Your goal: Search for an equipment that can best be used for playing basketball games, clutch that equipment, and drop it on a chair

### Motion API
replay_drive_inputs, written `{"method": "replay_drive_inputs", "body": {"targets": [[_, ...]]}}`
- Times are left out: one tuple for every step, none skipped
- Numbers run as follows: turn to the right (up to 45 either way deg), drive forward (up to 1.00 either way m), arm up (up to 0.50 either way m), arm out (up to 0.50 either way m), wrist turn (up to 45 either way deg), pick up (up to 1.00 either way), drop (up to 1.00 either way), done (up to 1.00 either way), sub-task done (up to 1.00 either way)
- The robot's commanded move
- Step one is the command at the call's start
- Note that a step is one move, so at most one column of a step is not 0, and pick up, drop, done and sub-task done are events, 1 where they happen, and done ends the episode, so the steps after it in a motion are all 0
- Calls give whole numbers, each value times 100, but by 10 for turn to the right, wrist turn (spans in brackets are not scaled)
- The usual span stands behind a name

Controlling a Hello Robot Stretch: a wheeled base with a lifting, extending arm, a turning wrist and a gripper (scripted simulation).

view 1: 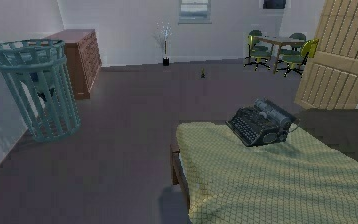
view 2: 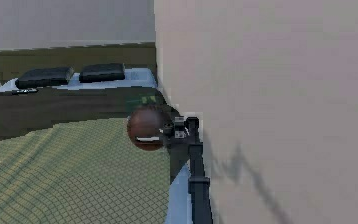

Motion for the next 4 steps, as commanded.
{"method": "replay_drive_inputs", "body": {"targets": [[0,0,26,0,0,0,0,0,0],[0,0,0,0,-450,0,0,0,0],[0,0,0,0,-450,0,0,0,0],[0,0,0,0,-60,0,0,0,0]]}}
